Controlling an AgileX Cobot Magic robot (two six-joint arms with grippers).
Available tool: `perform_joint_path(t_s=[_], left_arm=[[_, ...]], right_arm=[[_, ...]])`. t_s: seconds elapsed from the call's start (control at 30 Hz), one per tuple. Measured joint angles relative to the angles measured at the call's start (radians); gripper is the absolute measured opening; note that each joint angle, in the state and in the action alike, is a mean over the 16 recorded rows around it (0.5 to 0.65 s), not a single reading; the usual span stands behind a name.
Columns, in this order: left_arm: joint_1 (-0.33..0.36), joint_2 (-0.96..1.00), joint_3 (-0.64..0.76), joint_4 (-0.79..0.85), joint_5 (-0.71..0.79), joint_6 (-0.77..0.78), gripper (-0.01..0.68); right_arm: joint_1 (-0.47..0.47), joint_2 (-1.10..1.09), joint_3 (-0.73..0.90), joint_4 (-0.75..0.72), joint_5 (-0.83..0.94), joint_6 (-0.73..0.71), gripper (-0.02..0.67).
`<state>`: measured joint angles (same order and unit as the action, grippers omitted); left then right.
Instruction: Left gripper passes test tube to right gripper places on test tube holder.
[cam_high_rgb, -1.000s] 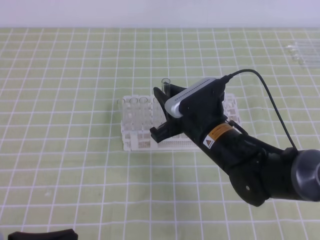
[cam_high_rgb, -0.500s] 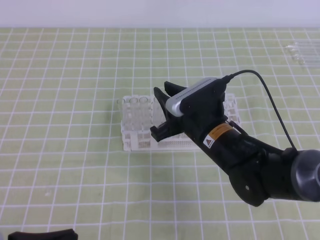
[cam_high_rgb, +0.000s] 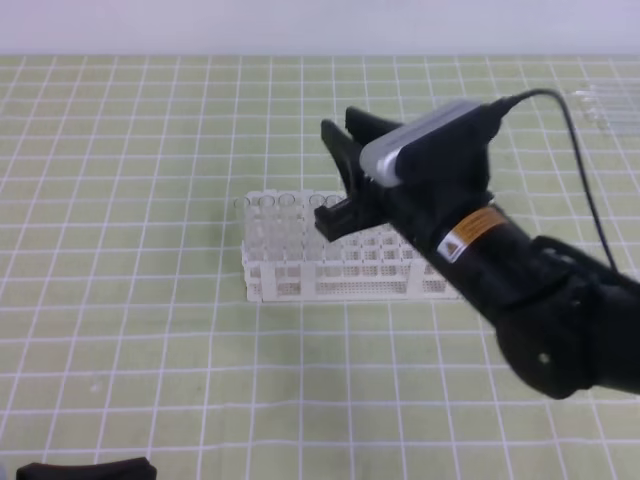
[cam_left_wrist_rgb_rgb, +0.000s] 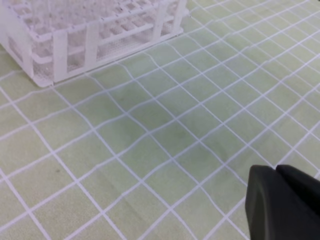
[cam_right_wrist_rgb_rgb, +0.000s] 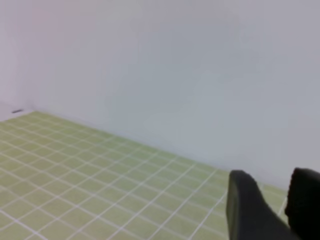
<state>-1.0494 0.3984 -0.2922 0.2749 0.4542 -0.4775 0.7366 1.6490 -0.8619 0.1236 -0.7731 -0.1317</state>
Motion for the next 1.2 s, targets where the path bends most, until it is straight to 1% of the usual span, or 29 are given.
perform_joint_path(t_s=[0.13, 0.27, 0.4, 0.5, 0.67, 0.97, 1.2], left_arm=[[0.000, 0.000, 0.000, 0.000, -0.001, 0.000, -0.003], [0.000, 0.001, 0.000, 0.000, -0.002, 0.000, -0.003], [0.000, 0.002, 0.000, 0.001, -0.003, 0.000, -0.003], [0.000, 0.001, 0.000, 0.000, -0.001, 0.000, -0.003], [0.000, 0.000, 0.000, 0.000, -0.001, 0.000, -0.003], [0.000, 0.001, 0.000, 0.001, -0.001, 0.000, -0.003], [0.000, 0.002, 0.000, 0.013, -0.002, 0.000, -0.003]], right_arm=[[0.000, -0.124, 0.001, 0.025, 0.094, -0.058, 0.139], [-0.006, -0.264, 0.005, 0.071, 0.225, -0.131, 0.094], [-0.032, -0.403, 0.030, 0.122, 0.347, -0.208, 0.045], [-0.066, -0.500, 0.070, 0.154, 0.407, -0.245, 0.012], [-0.155, -0.638, 0.179, 0.198, 0.438, -0.282, -0.012], [-0.334, -0.858, 0.430, 0.275, 0.388, -0.322, -0.016], [-0.476, -1.091, 0.577, 0.354, 0.507, -0.371, -0.017]])
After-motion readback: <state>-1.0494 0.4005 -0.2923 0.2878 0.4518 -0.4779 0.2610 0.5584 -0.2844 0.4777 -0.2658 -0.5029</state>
